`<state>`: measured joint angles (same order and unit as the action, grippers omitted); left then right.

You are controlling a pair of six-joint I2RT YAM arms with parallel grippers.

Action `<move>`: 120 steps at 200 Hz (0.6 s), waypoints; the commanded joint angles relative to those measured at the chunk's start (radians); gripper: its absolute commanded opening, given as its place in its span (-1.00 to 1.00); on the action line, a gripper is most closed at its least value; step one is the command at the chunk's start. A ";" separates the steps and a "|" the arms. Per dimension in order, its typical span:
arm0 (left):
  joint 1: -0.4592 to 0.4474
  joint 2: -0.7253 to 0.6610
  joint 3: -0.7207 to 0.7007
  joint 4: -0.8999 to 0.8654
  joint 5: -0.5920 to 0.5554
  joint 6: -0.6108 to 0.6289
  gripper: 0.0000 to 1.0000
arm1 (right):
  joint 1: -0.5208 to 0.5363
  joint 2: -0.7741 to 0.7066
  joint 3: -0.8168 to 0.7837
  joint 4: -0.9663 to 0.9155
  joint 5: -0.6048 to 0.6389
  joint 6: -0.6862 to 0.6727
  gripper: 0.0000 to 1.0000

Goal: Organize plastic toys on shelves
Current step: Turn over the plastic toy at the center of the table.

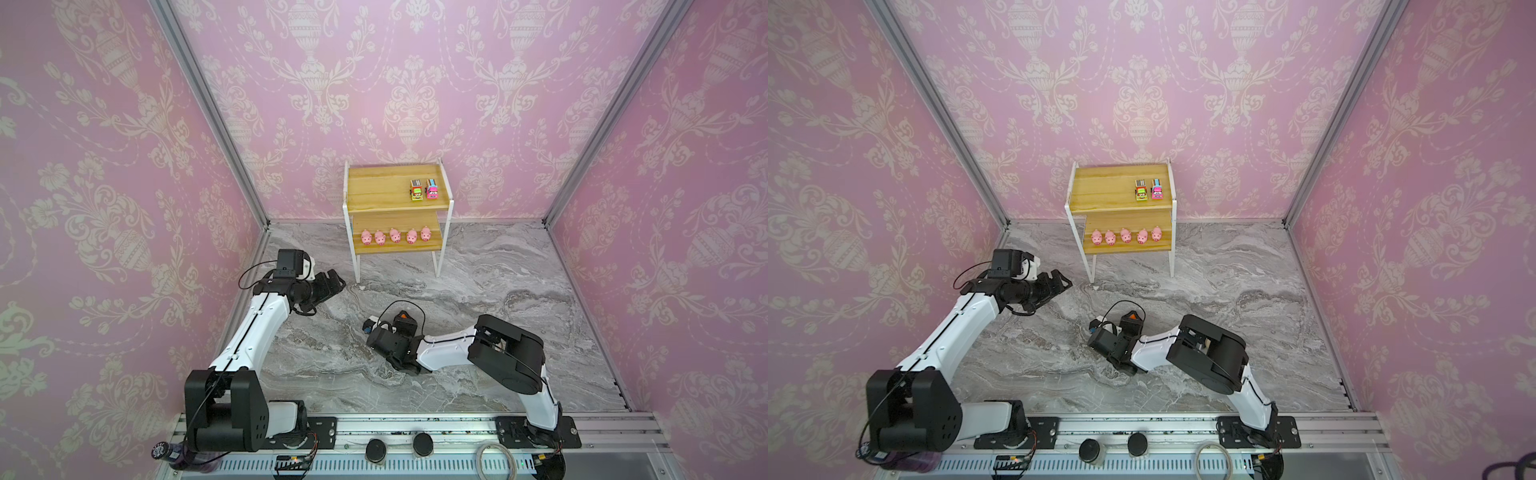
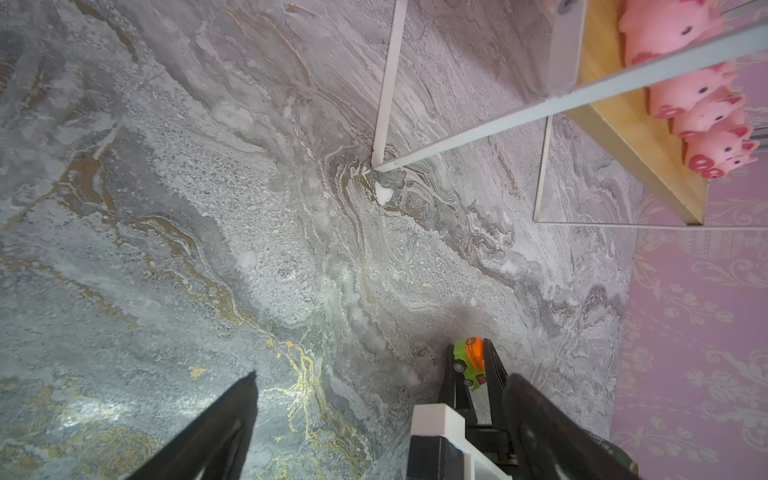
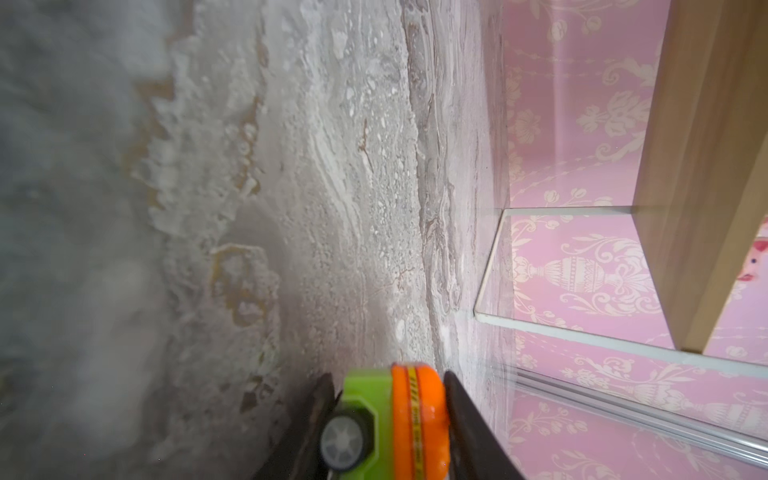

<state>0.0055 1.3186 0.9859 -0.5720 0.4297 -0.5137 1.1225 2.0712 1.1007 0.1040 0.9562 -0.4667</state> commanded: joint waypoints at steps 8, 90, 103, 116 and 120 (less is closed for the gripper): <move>0.009 -0.001 -0.025 0.019 -0.004 0.004 0.89 | 0.044 0.048 0.026 -0.142 -0.082 0.047 0.01; 0.010 -0.005 -0.042 0.037 -0.002 0.007 0.89 | 0.073 -0.077 0.106 -0.206 -0.357 0.066 0.59; 0.010 -0.004 -0.046 0.037 -0.004 0.008 0.89 | 0.063 -0.111 0.110 -0.193 -0.397 0.077 0.59; 0.010 -0.002 -0.047 0.041 -0.003 0.007 0.89 | 0.034 -0.154 0.111 -0.190 -0.460 0.130 0.57; 0.011 -0.002 -0.047 0.041 -0.002 0.007 0.89 | 0.019 -0.170 0.109 -0.188 -0.483 0.154 0.56</move>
<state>0.0055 1.3186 0.9543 -0.5381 0.4301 -0.5137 1.1847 1.9945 1.2022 -0.0555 0.6434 -0.4068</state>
